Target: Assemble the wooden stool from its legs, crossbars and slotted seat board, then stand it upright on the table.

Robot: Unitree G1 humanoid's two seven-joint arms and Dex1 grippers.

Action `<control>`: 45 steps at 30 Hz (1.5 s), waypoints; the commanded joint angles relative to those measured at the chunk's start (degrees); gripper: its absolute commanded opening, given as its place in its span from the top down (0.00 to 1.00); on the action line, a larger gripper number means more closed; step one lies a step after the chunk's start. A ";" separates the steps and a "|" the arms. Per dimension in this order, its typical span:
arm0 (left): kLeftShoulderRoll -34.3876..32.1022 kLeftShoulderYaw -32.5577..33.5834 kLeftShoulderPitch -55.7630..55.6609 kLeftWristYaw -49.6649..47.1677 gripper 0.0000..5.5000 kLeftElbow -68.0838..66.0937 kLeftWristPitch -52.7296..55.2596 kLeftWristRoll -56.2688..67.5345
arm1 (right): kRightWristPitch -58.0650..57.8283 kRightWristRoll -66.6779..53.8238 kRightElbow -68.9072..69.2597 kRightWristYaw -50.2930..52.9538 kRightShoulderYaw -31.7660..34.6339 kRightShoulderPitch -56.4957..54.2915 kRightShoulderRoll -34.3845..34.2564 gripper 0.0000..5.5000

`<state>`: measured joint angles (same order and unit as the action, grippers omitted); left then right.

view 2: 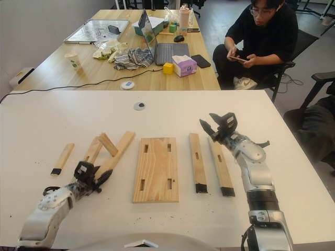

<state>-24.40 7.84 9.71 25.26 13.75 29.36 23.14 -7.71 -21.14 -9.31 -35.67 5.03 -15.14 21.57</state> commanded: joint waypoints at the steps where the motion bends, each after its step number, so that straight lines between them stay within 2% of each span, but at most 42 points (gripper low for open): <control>1: 0.60 5.18 -22.01 0.81 0.63 1.02 15.58 17.80 | -14.11 -15.18 0.39 -2.41 3.50 -9.36 -5.33 0.43; 6: 0.84 10.64 -36.86 1.80 0.63 -10.55 34.82 37.55 | -26.36 -23.38 -8.03 -8.10 3.28 -21.14 -8.12 0.27; 9: 1.85 11.89 -38.88 1.36 0.63 -14.73 39.60 42.40 | -37.39 -31.91 -10.90 -9.72 6.64 -25.17 -9.33 0.21; 12: 2.53 12.95 -39.09 1.20 0.63 -17.39 41.43 45.00 | -45.35 -35.23 -12.45 -9.52 7.78 -26.76 -8.58 0.11; 17: 3.42 13.22 -38.03 1.86 0.63 -16.86 43.09 48.52 | -51.24 -38.02 -19.25 -4.54 12.45 -31.71 -10.89 0.10; 23: 3.99 12.44 -35.05 2.85 0.63 -14.14 44.76 52.38 | -51.19 -37.22 -21.52 -1.40 13.55 -33.52 -14.19 0.10; 31: 4.43 12.93 -33.79 4.46 0.63 -16.80 45.68 55.32 | -55.08 -40.10 -22.34 -2.39 15.94 -34.98 -15.09 0.10; 35: 4.58 13.08 -33.52 3.51 0.63 -16.76 45.23 56.69 | -56.36 -40.33 -22.03 -2.44 15.96 -35.18 -15.35 0.20; 45: 4.19 12.99 -32.18 2.32 0.63 -15.96 44.94 58.29 | -56.58 -39.92 -24.11 -0.79 17.64 -36.21 -16.26 0.53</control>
<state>-19.88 20.72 -22.73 28.23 -3.18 74.64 80.59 -63.84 -60.88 -32.98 -37.18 22.46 -49.91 5.49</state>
